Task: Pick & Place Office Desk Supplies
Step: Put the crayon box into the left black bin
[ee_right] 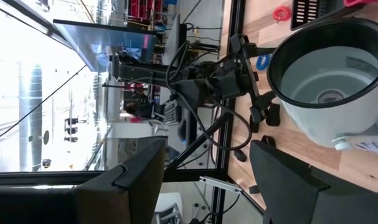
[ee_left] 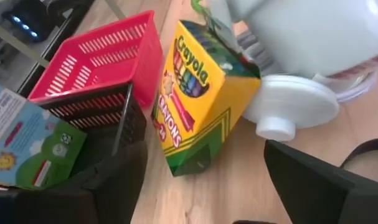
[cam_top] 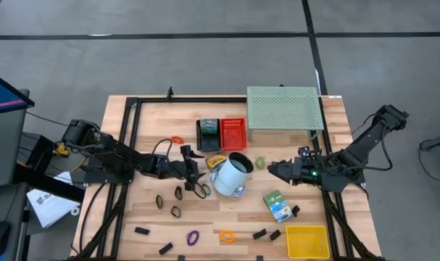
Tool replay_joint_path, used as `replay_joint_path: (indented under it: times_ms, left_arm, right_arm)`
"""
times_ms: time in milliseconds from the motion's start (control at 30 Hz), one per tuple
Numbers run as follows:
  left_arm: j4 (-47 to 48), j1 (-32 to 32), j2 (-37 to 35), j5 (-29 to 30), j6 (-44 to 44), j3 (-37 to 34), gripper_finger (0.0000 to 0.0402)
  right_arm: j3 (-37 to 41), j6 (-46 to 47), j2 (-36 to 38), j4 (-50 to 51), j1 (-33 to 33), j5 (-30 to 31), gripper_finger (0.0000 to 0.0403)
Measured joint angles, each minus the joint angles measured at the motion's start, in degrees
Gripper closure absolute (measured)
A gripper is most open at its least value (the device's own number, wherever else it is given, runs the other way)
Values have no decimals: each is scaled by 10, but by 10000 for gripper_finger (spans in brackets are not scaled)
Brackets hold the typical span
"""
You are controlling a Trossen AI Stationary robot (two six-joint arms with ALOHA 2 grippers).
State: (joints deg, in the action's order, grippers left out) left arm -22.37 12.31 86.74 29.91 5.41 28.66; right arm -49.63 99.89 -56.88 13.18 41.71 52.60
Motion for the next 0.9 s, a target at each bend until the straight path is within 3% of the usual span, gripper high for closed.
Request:
replay_joint_path:
  times_ms: [900]
  left_arm:
    - [-124,-21,122,11,21,25,88]
  right_arm:
    - [0,6,0,1,7,0,172]
